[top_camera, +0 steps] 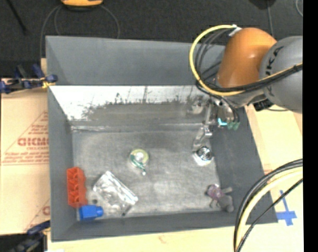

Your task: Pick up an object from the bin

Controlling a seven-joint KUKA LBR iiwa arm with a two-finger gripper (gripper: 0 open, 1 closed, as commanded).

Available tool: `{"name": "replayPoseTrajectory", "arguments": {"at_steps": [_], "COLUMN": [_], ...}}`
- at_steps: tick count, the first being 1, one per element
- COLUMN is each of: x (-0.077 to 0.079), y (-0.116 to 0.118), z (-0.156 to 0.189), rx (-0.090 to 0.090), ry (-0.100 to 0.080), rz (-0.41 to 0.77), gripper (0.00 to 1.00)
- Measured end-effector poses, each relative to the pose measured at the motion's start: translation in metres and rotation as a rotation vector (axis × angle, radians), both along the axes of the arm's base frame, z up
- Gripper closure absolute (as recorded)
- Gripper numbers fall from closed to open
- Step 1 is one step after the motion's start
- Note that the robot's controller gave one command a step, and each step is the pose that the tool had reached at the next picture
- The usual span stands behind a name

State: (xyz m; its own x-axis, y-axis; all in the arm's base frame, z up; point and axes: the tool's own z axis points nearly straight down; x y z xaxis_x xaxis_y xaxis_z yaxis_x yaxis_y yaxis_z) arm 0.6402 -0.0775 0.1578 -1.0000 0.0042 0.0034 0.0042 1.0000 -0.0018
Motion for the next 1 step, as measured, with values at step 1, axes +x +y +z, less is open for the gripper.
{"name": "replayPoseTrajectory", "arguments": {"at_steps": [1], "x": [-0.1044], "y": [0.0686], "z": [0.0137], "rx": [0.002], "ry": [-0.001], "rz": [0.149], "gripper": [0.00]}}
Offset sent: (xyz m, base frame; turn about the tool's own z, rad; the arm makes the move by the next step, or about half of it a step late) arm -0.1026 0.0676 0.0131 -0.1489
